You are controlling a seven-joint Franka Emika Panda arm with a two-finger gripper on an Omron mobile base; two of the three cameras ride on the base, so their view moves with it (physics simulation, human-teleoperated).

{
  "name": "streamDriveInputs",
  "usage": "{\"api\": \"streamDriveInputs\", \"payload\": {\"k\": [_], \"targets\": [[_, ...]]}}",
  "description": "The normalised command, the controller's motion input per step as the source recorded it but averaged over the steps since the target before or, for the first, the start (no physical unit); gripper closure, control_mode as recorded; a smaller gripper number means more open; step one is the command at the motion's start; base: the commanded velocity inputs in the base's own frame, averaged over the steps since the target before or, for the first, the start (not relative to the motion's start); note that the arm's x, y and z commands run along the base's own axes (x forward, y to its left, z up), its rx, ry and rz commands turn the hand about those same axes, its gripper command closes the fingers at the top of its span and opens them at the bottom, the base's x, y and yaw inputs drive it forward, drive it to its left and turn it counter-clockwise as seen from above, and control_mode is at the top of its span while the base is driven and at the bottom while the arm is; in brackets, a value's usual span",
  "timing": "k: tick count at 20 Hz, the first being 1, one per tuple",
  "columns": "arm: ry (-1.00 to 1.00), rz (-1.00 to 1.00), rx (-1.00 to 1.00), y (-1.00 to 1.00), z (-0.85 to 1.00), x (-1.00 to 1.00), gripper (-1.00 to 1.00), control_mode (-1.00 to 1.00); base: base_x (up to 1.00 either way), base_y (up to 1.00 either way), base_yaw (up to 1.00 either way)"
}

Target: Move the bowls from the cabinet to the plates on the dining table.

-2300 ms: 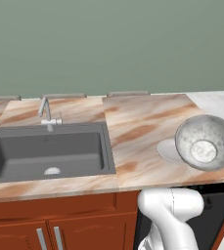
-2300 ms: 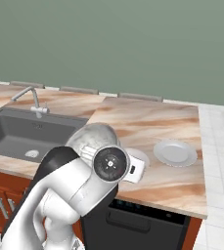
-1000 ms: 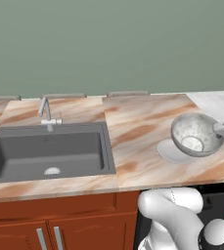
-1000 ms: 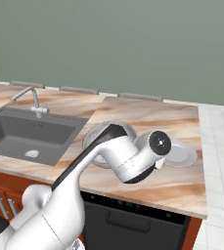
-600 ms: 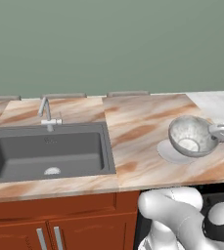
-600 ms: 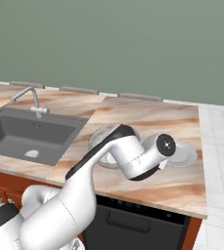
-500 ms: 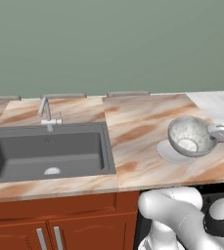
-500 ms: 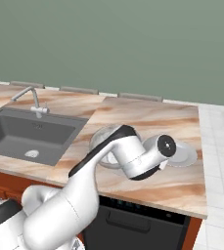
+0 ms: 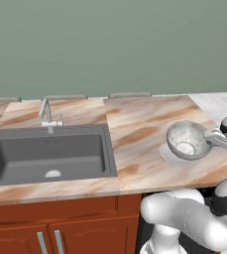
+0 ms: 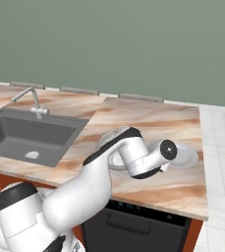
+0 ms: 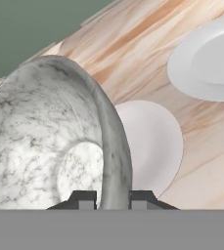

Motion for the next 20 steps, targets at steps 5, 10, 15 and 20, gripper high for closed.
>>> {"api": "streamDriveInputs", "payload": {"k": [5, 10, 15, 20], "targets": [[0.03, 0.00, 0.00, -0.20, -0.31, 0.33, 1.00, -1.00, 0.00, 0.00, 0.00], [0.02, 0.00, 0.01, -0.23, -0.20, 0.30, 1.00, -1.00, 0.00, 0.00, 0.00], [0.00, 0.01, 0.01, -0.12, -0.03, 0.11, 1.00, -1.00, 0.00, 0.00, 0.00], [0.00, 0.00, 0.00, 0.00, -0.01, 0.06, 1.00, -1.00, 0.00, 0.00, 0.00]]}}
